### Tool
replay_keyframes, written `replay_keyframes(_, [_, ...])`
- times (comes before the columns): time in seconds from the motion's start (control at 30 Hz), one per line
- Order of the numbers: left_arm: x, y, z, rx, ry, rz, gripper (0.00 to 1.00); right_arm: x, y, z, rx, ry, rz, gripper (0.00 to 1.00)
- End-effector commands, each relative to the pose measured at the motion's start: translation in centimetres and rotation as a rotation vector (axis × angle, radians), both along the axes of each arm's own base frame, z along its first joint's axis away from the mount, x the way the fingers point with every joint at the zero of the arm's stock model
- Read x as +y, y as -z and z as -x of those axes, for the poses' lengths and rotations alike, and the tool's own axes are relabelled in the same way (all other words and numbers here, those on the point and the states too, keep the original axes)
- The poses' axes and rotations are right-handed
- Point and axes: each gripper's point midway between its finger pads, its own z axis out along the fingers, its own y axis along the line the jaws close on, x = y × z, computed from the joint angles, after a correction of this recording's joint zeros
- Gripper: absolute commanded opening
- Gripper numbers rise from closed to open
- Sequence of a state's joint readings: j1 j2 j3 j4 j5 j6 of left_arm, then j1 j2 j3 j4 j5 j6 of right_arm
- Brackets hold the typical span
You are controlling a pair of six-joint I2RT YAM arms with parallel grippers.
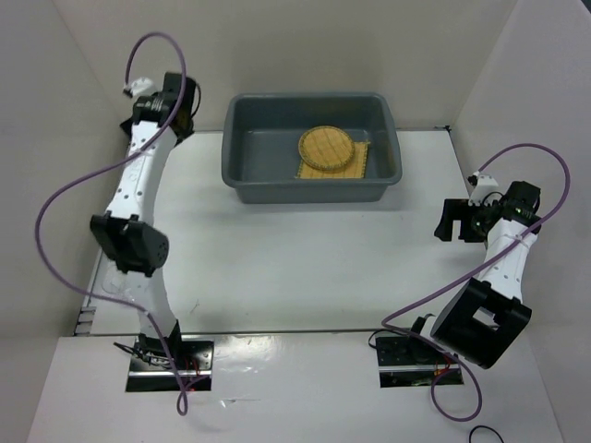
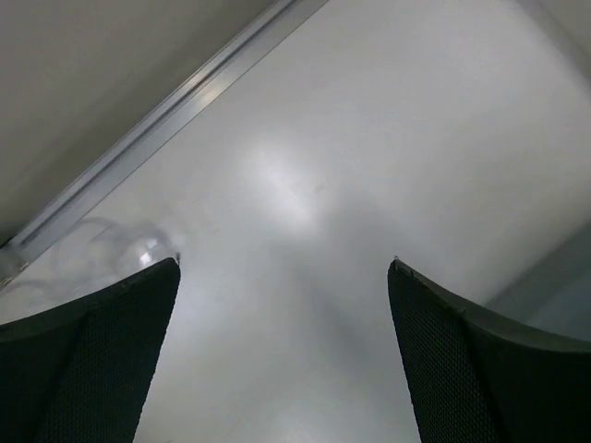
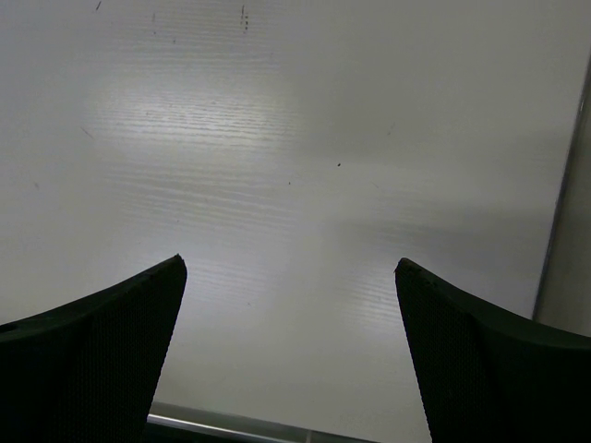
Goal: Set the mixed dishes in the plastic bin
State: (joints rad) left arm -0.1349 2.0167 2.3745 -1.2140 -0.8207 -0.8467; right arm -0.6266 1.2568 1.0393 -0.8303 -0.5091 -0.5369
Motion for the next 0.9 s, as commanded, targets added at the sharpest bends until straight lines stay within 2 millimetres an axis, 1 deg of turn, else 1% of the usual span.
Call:
replay_keyframes(0.0, [5.7, -0.1, 7.3, -0.019, -0.164, 0.087, 0.99, 0.5, -0.3, 0.0, -0.02, -0.039, -0.009, 0.98])
replay_keyframes(0.03, [6.0, 4.4, 9.0, 0.094, -0.124, 0.107, 0.99, 0.5, -0.5, 0.1, -0.028, -0.039, -0.002, 0.98])
replay_keyframes(0.07, [5.9, 5.0, 9.6, 0.079, -0.085, 0.152, 0.99, 0.5, -0.5, 0.1, -0.029, -0.039, -0.002, 0.98])
replay_keyframes(0.1, [6.3, 3.3, 10.8, 0.0, -0.072, 0.149, 0.99, 0.5, -0.5, 0.1, -0.029, -0.039, -0.002, 0.98])
replay_keyframes(0.13, [7.5, 3.9, 12.1, 0.003, -0.106, 0.159, 0.99, 0.8, -0.5, 0.0, -0.028, -0.05, -0.003, 0.98])
replay_keyframes(0.17, [7.4, 5.5, 13.5, 0.031, -0.096, 0.2, 0.99, 0.8, -0.5, 0.0, -0.028, -0.05, -0.003, 0.98])
replay_keyframes(0.2, [8.8, 6.4, 14.6, 0.046, -0.12, 0.228, 0.99, 1.0, -0.5, -0.2, -0.03, -0.068, 0.004, 0.98])
replay_keyframes(0.23, [8.7, 7.5, 14.9, 0.056, -0.089, 0.269, 0.99, 1.2, -0.6, -0.2, -0.035, -0.073, -0.002, 0.98])
replay_keyframes(0.27, [8.3, 7.9, 14.5, 0.021, -0.039, 0.305, 0.99, 1.2, -0.6, -0.2, -0.035, -0.073, -0.002, 0.98])
replay_keyframes(0.3, [6.9, 10.4, 14.8, 0.061, 0.002, 0.387, 0.99, 1.3, -0.6, -0.3, -0.04, -0.078, -0.009, 0.98])
replay_keyframes(0.37, [5.9, 12.0, 14.4, 0.058, 0.041, 0.452, 0.99, 1.4, -0.6, -0.1, -0.035, -0.088, -0.005, 0.98])
replay_keyframes(0.4, [5.6, 12.6, 14.6, 0.065, 0.04, 0.484, 0.99, 1.4, -0.6, -0.1, -0.035, -0.088, -0.005, 0.98])
replay_keyframes(0.43, [5.4, 14.0, 15.2, 0.101, 0.031, 0.497, 0.99, 1.4, -0.6, -0.1, -0.035, -0.088, -0.005, 0.98])
replay_keyframes(0.47, [5.6, 14.2, 15.2, 0.098, 0.026, 0.505, 0.99, 1.4, -0.6, -0.1, -0.035, -0.088, -0.005, 0.98])
replay_keyframes(0.5, [5.9, 14.9, 15.5, 0.113, 0.01, 0.512, 0.99, 1.5, -0.6, -0.2, -0.04, -0.092, -0.012, 0.98])
replay_keyframes(0.53, [5.6, 15.3, 15.7, 0.123, 0.012, 0.523, 0.99, 1.5, -0.6, -0.2, -0.041, -0.099, -0.006, 0.98])
replay_keyframes(0.57, [6.5, 15.6, 15.9, 0.113, -0.012, 0.524, 0.99, 1.5, -0.6, -0.2, -0.041, -0.099, -0.006, 0.98])
replay_keyframes(0.63, [6.5, 16.7, 16.5, 0.127, -0.023, 0.551, 0.99, 1.5, -0.8, -0.1, -0.048, -0.099, 0.0, 0.98])
replay_keyframes(0.67, [7.0, 16.5, 16.3, 0.1, -0.03, 0.542, 0.99, 1.5, -0.8, -0.1, -0.048, -0.099, 0.0, 0.98])
replay_keyframes(0.7, [7.0, 16.5, 16.3, 0.1, -0.03, 0.542, 0.99, 1.5, -0.8, -0.1, -0.048, -0.099, 0.0, 0.98])
replay_keyframes(0.87, [7.4, 19.4, 16.4, 0.149, -0.026, 0.587, 0.99, 1.6, -0.8, 0.0, -0.041, -0.099, -0.006, 0.98])
